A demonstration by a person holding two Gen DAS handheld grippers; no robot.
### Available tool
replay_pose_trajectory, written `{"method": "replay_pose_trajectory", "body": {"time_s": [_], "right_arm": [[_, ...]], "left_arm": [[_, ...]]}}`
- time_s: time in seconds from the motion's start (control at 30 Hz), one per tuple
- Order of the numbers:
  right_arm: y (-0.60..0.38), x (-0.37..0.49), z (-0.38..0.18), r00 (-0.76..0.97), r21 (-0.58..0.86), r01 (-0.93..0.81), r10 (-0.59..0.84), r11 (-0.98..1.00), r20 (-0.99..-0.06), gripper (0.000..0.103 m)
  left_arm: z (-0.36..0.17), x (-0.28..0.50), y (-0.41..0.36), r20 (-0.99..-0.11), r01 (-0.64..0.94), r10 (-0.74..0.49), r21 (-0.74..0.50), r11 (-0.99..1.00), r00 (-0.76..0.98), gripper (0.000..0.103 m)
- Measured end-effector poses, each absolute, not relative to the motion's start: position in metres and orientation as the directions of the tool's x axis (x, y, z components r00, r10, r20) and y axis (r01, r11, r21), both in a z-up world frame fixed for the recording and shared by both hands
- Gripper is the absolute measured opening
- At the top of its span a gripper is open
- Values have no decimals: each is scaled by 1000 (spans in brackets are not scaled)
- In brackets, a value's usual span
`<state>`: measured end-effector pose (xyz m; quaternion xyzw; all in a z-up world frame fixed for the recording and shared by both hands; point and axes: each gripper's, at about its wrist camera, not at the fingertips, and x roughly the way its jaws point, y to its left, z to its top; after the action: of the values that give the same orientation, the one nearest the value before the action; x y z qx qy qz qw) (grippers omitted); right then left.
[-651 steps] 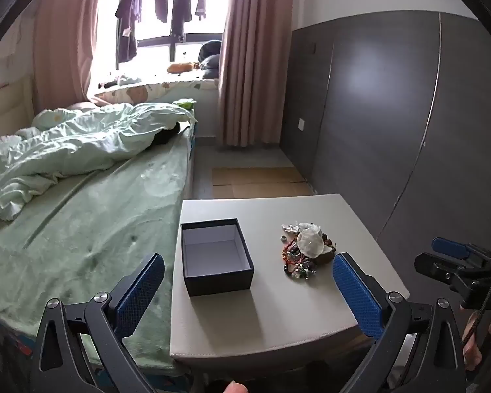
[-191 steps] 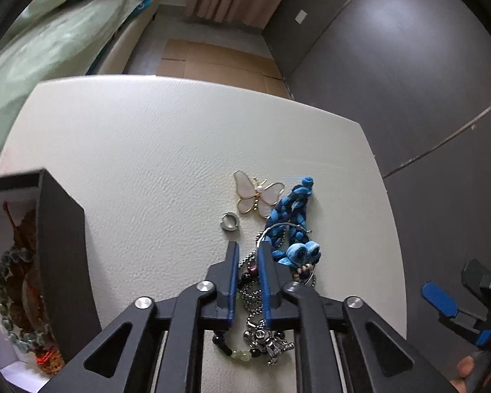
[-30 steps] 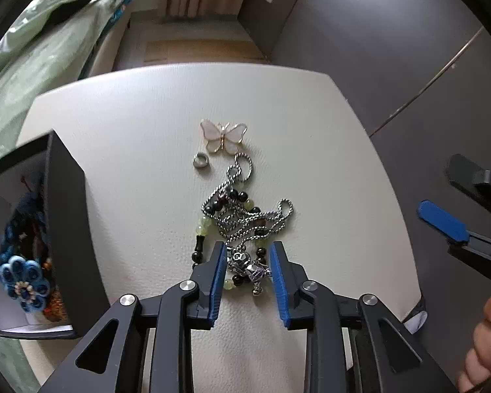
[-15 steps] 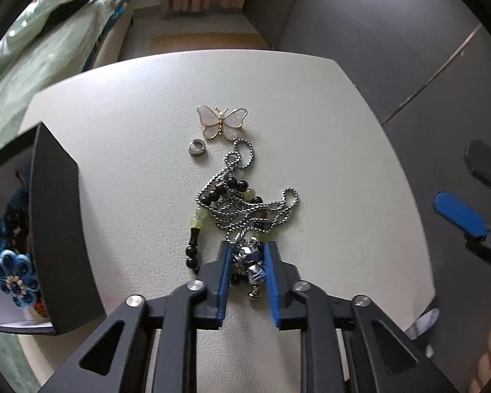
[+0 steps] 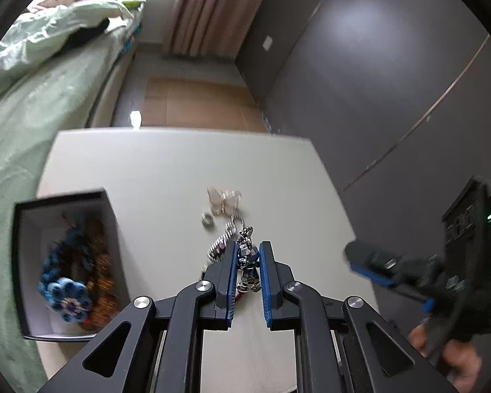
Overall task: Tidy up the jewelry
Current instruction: 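Grasp the silver charm on its chain with the left gripper, then lift the silver charm chain with the left gripper while the right gripper grasps the black-green bead bracelet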
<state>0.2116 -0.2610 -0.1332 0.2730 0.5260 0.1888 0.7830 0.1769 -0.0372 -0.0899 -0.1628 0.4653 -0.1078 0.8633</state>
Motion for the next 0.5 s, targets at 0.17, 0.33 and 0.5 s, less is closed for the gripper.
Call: {"method": "replay_pose_trajectory", "body": {"time_s": [0.17, 0.33, 0.5], "right_arm": [[-245, 213, -136, 355, 600, -41, 573, 799, -739, 71], [-226, 214, -139, 340, 558, -84, 550, 826, -763, 62], [-201, 219, -150, 296, 478, -127, 493, 869, -818, 36]], "left_arm": [[-64, 170, -18, -713, 23, -344, -418, 908, 611, 13], [-39, 163, -5, -662, 20, -335, -435, 900, 670, 13], [-18, 152, 10, -619, 8, -314, -446, 895, 720, 13]]}}
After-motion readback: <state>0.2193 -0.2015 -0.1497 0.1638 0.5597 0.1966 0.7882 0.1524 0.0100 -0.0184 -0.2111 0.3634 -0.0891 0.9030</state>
